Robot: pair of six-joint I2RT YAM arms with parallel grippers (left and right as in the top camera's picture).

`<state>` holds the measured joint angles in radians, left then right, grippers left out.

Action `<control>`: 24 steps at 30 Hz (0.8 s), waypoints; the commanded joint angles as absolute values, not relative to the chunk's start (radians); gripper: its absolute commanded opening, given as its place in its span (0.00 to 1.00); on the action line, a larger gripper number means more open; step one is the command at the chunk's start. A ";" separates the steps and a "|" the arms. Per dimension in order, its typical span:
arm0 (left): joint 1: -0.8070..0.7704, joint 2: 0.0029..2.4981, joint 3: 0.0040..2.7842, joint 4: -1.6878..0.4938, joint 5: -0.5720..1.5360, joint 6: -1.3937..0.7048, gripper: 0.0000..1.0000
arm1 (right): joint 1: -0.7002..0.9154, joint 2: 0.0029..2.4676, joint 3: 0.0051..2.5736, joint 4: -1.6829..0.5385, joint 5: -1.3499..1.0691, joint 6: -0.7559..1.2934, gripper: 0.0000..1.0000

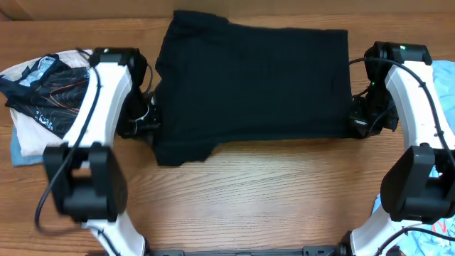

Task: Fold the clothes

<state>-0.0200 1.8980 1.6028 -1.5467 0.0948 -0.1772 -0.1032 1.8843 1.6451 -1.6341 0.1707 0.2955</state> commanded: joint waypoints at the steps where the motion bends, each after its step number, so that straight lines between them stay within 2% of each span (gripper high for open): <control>1: -0.009 1.708 1.474 -1.511 0.044 -0.229 0.04 | -0.108 1.840 1.636 -1.646 0.210 0.342 0.04; 9: 0.049 1.503 1.260 -1.432 0.046 -0.252 0.04 | -0.108 1.695 1.486 -1.596 0.187 0.342 0.04; 16: 0.059 1.338 1.213 -1.458 0.052 -0.305 0.04 | -0.108 1.517 1.309 -1.522 0.126 0.393 0.04; 24: 0.059 1.252 1.213 -1.509 0.052 -0.354 0.04 | -0.108 1.444 1.264 -1.551 0.110 0.397 0.04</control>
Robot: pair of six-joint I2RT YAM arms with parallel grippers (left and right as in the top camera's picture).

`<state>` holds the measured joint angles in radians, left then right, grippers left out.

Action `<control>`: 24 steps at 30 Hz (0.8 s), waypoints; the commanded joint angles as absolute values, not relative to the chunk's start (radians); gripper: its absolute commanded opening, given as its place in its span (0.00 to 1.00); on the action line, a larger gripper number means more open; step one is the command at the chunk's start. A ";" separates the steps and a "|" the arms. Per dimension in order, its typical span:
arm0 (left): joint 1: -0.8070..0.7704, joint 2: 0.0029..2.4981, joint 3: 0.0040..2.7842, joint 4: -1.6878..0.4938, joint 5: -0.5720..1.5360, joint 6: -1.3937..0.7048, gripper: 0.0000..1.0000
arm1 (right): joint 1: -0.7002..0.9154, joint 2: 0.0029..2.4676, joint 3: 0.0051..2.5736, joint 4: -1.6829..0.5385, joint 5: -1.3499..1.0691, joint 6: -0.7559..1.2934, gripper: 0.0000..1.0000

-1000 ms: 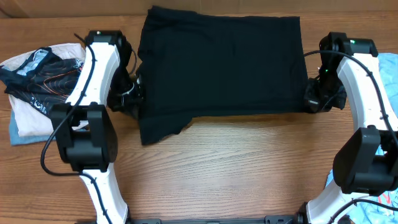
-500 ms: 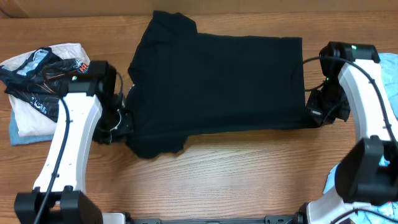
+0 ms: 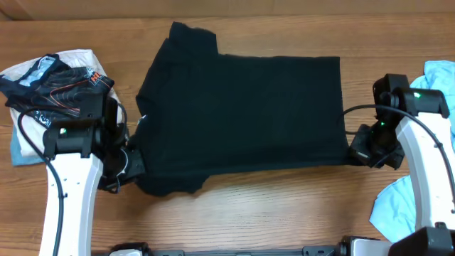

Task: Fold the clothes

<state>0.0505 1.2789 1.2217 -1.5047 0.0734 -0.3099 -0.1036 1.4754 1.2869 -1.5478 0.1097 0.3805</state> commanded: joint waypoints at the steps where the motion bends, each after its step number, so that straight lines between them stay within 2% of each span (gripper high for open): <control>1: 0.059 1.251 1.213 -1.499 0.052 -0.363 0.04 | -0.108 1.445 1.262 -1.551 0.110 0.397 0.04; 9: 0.058 1.293 1.212 -1.337 0.090 -0.376 0.04 | -0.108 1.460 1.262 -1.454 0.109 0.393 0.04; 24: 0.058 1.568 1.212 -1.120 0.128 -0.375 0.04 | -0.108 1.636 1.262 -1.343 0.105 0.386 0.04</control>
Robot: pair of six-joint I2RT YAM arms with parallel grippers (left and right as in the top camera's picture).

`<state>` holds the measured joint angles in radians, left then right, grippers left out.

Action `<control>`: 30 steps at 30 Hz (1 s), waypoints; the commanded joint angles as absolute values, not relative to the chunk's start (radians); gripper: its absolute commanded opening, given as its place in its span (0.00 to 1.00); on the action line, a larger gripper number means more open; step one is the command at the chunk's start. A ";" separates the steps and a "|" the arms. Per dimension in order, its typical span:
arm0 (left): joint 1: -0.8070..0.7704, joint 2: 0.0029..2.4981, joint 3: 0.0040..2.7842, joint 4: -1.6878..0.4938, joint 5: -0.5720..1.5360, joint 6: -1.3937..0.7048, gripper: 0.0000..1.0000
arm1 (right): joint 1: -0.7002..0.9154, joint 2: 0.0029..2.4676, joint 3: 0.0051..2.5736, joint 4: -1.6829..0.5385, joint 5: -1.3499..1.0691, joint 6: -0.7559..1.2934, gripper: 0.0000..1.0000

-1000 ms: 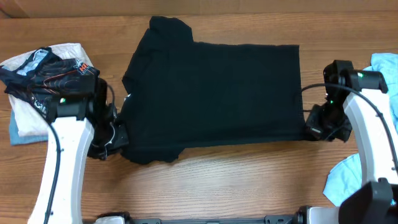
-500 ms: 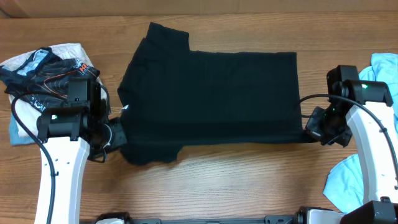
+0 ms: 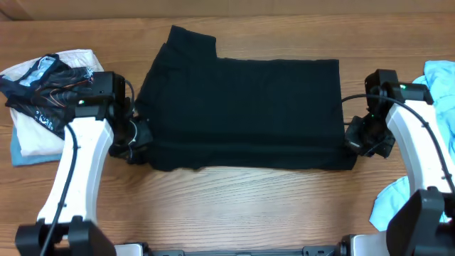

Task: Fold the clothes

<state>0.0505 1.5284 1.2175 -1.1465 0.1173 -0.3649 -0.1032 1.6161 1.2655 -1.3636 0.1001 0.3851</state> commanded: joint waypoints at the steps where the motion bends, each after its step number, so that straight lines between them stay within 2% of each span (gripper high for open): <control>1: 0.058 1.584 1.212 -1.100 0.128 -0.375 0.04 | -0.108 1.645 1.262 -1.330 0.103 0.386 0.04; 8: 0.057 1.667 1.212 -0.980 0.127 -0.375 0.04 | -0.106 1.679 1.262 -1.182 0.099 0.359 0.04; 14: 0.056 1.702 1.212 -0.860 0.127 -0.382 0.04 | -0.106 1.720 1.262 -1.139 0.085 0.359 0.04; 30: 0.050 1.819 1.212 -0.757 0.123 -0.382 0.04 | -0.106 1.781 1.262 -1.041 0.076 0.340 0.04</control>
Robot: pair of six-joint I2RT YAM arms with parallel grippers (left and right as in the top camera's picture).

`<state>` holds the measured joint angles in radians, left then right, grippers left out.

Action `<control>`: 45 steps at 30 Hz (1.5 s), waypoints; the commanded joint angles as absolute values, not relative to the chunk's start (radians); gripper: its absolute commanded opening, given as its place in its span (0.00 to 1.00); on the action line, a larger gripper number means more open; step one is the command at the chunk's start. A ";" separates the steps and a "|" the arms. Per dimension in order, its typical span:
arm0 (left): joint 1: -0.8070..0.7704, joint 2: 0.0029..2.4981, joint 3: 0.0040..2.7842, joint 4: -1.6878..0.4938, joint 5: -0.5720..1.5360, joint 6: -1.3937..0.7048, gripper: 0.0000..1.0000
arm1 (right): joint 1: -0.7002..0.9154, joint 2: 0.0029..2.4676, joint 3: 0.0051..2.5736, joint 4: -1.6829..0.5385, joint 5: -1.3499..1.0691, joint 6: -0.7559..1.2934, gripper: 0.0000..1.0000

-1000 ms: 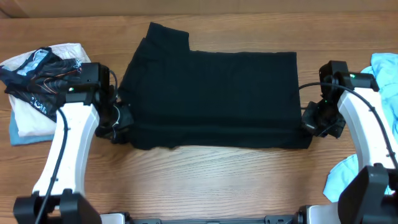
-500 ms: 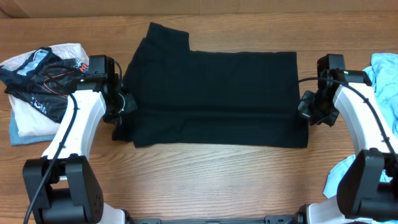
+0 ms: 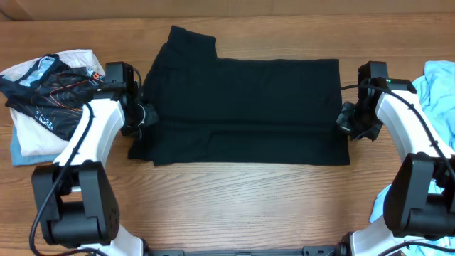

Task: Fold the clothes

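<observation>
A black T-shirt (image 3: 242, 107) lies spread across the middle of the wooden table, with one sleeve (image 3: 190, 41) pointing to the far left. A crease runs across it a little above its near edge. My left gripper (image 3: 145, 118) is at the shirt's left edge and my right gripper (image 3: 344, 119) at its right edge, both about halfway up the cloth. Each seems shut on the shirt's side, though the dark fingers are hard to make out against the black fabric.
A pile of clothes (image 3: 43, 99) sits at the far left, a dark patterned garment on top of white and blue ones. Light blue cloth (image 3: 439, 82) lies at the right edge, and more of it (image 3: 381, 206) near the right arm's base.
Both grippers have moved from the shirt's near corners toward the far side, to the middle of its side edges. The shirt's near edge is now lower on the table, and a flap shows at the near left.
At first the grippers held the shirt's sides while it lay further back. Then it sat nearer and skewed, with both arms drawn back. Then its near part lay straight between the grippers. Now the grippers are at mid-height on the sides.
</observation>
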<state>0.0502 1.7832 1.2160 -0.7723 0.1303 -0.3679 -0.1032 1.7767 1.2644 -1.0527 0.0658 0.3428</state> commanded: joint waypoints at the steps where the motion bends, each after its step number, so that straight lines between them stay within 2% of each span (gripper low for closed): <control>1: 0.050 1.830 1.212 -0.746 0.122 -0.382 0.04 | -0.106 1.781 1.262 -1.039 0.076 0.340 0.04; 19: 0.050 1.888 1.212 -0.641 0.094 -0.394 0.04 | -0.106 1.781 1.262 -1.007 0.075 0.340 0.04; 20: 0.050 1.888 1.212 -0.640 0.094 -0.398 0.04 | -0.106 1.781 1.262 -1.003 0.075 0.340 0.05; 21: 0.050 1.888 1.212 -0.638 0.094 -0.398 0.04 | -0.106 1.781 1.262 -0.999 0.075 0.340 0.19; 22: 0.050 1.888 1.212 -0.640 0.094 -0.398 0.06 | -0.106 1.781 1.262 -0.995 0.075 0.340 0.41; 23: 0.050 1.888 1.212 -0.643 0.094 -0.397 0.11 | -0.106 1.781 1.262 -0.993 0.076 0.340 0.46; 26: 0.050 1.888 1.212 -0.654 0.094 -0.397 0.42 | -0.106 1.781 1.262 -0.991 0.076 0.340 0.47; 28: 0.050 1.888 1.212 -0.662 0.094 -0.397 0.52 | -0.106 1.781 1.262 -0.992 0.076 0.340 0.47; 33: 0.050 1.888 1.212 -0.680 0.094 -0.397 0.61 | -0.106 1.781 1.262 -1.001 0.076 0.340 0.48; 45: 0.050 1.888 1.213 -0.764 0.101 -0.389 0.63 | -0.106 1.781 1.262 -1.091 0.076 0.341 0.50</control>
<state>0.0502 1.8744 1.2160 -0.7437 0.1146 -0.3931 -0.1032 1.7767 1.2644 -1.0851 0.0605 0.3393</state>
